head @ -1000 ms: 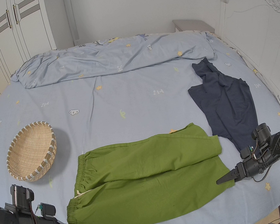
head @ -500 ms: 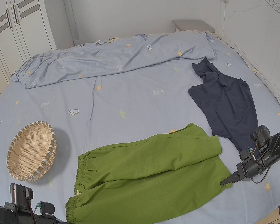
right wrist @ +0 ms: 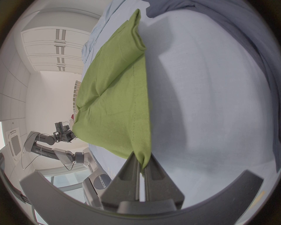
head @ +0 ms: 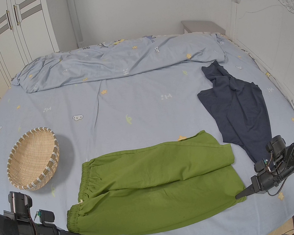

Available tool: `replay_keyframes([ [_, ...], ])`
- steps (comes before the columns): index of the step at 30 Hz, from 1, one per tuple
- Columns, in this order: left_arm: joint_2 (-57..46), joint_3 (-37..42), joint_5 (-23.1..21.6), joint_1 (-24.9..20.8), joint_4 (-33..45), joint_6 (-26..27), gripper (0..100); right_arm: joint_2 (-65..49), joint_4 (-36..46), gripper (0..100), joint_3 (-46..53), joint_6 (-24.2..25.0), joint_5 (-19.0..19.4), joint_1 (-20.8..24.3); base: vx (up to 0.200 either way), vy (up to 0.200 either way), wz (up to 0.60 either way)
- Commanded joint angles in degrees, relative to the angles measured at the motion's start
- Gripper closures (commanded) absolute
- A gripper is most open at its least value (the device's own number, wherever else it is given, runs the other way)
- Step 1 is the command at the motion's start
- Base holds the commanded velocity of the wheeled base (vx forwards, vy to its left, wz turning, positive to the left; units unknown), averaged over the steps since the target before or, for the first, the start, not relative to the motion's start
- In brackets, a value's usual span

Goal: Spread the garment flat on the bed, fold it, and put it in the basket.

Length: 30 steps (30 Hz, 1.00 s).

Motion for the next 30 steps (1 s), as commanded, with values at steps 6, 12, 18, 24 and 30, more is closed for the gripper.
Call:
replay_keyframes([
  [6, 1.0, 0.2, 0.1, 3.1, 0.4, 1.7, 100, -10.3, 5.5, 100, 2.2, 0.7, -2.2, 1.5, 0.0, 0.0, 0.0],
  [12, 1.4, 0.3, -0.2, 3.0, 1.2, 2.7, 100, -14.1, 9.0, 100, 4.8, 1.2, -2.4, 2.6, 0.0, 0.0, 0.0],
  [18, 2.3, 0.3, -0.3, 2.4, 5.4, 8.5, 100, -16.0, 8.4, 100, 9.9, 1.2, -9.6, 2.8, 0.0, 0.0, 0.0],
  [24, 2.5, 0.3, -0.3, 3.1, 5.9, 10.0, 100, -19.6, 7.5, 100, 12.9, 1.3, -9.7, 3.6, 0.0, 0.0, 0.0],
  [30, 2.1, 0.3, -0.4, 6.0, 8.8, 14.8, 100, -22.1, 6.4, 100, 15.7, 1.3, -9.7, 3.9, 0.0, 0.0, 0.0],
])
